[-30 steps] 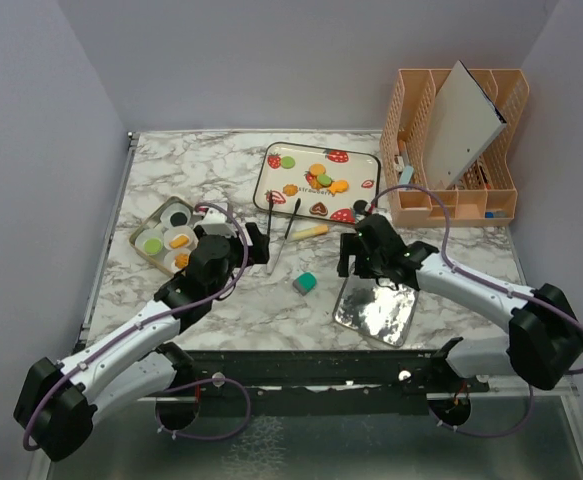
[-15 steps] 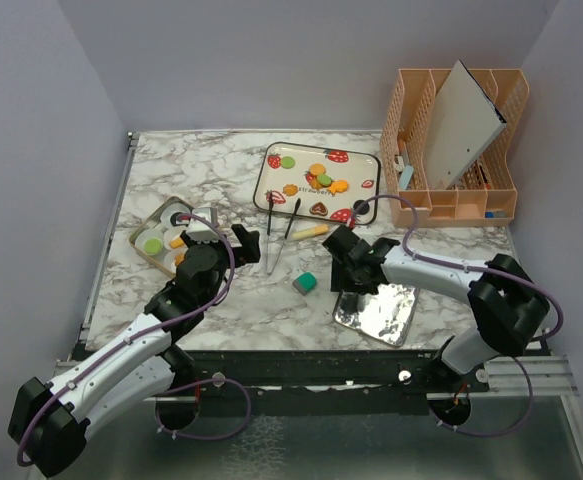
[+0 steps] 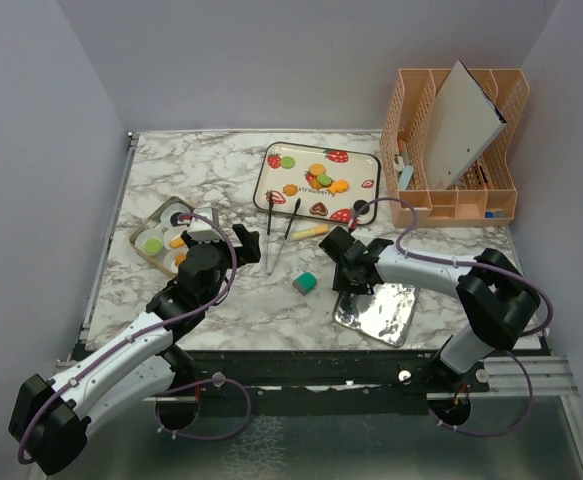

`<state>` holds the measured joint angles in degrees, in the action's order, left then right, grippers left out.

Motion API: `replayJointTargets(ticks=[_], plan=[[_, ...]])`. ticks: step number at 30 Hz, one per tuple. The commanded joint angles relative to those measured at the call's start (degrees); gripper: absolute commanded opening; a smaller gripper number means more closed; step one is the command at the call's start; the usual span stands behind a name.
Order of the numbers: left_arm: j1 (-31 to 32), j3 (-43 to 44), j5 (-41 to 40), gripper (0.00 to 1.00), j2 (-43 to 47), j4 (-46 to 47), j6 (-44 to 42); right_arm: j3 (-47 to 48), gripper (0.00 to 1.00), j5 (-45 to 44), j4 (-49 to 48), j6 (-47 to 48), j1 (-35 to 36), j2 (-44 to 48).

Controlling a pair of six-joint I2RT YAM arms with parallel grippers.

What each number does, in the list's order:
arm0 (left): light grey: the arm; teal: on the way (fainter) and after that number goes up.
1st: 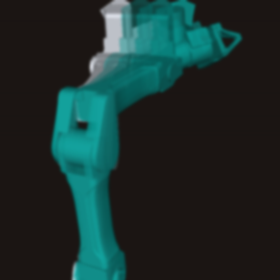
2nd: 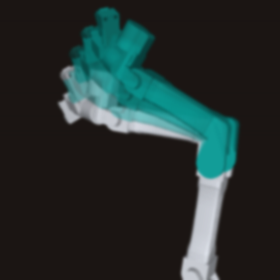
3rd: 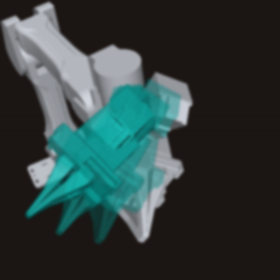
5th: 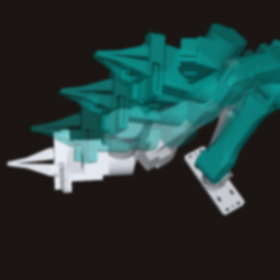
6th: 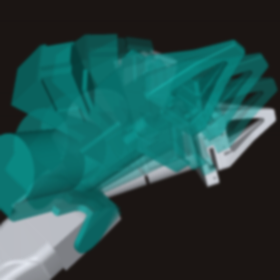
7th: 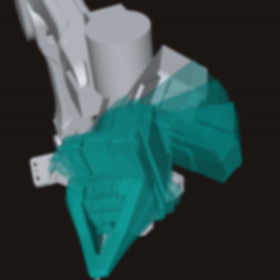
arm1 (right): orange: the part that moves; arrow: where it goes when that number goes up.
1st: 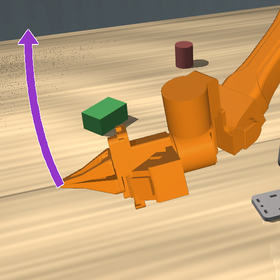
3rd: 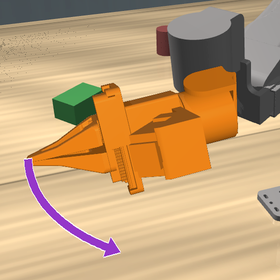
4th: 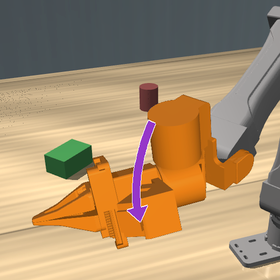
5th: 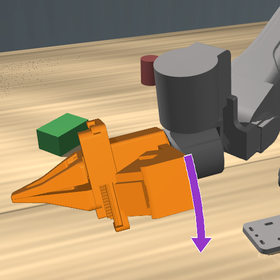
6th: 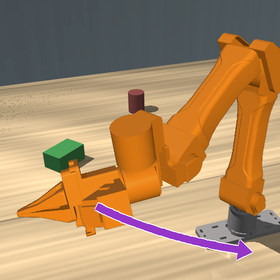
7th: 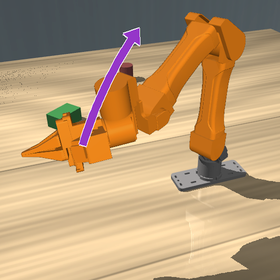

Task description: Pack the cookies

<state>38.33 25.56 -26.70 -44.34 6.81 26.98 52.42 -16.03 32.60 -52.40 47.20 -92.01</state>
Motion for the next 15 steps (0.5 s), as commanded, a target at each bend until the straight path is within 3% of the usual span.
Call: replayJointTargets(ticks=[1, 10, 15], plan=[[0.1, -0.6, -1.6, 0.99, 0.6, 0.8, 0.3, 0.3, 0.32, -0.8, -2.1, -1.8, 0.3, -1.4], [0.1, -2.0, 1.9, 0.99, 0.4, 4.0, 2.0, -4.0, 0.03, -1.2, -5.9, -3.8, 0.3, 4.4], [0.1, -2.1, 6.0, 0.99, 0.3, 5.4, 2.7, -7.7, 0.0, -1.5, -10.3, -3.7, 0.3, 13.2]])
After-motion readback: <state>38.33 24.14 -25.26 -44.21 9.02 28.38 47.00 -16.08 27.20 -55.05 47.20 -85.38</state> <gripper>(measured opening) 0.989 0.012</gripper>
